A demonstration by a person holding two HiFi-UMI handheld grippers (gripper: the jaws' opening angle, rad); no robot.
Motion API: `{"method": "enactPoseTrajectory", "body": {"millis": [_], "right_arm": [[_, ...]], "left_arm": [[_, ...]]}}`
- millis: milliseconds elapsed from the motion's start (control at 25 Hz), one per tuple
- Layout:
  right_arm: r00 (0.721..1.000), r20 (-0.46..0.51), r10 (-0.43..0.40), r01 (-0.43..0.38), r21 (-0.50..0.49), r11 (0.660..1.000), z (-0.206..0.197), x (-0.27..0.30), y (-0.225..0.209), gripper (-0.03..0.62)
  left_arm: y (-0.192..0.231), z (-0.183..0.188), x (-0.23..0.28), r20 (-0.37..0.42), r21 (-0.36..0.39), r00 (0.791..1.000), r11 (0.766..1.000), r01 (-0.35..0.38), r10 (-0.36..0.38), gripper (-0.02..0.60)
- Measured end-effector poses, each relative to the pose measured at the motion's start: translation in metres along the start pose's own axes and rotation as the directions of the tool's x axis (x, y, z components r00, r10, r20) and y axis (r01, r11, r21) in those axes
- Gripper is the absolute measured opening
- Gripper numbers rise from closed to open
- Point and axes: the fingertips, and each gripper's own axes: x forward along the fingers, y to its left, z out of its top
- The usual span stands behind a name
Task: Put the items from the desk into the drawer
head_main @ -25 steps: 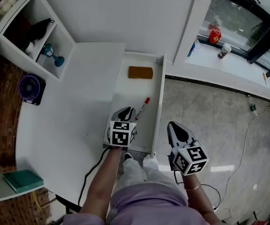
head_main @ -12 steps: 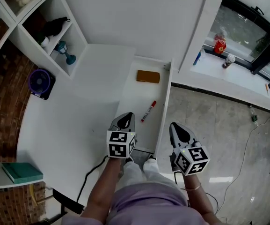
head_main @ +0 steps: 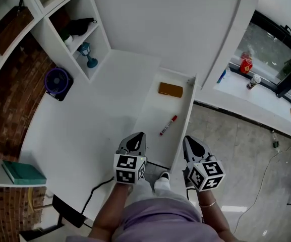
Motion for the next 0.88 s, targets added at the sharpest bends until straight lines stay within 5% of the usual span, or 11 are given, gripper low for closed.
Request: {"method": "enactPoseTrajectory", "body": {"millis": [880], "right_arm": [[0.999, 0.011, 0.050, -0.049, -0.075, 0.996, 0.002, -0.009, 0.018, 0.003]], "left_arm": [[0.023, 0.007, -0.046, 0.064, -0.031, 0.994, 0.996, -0.089, 0.091, 0.000]]}}
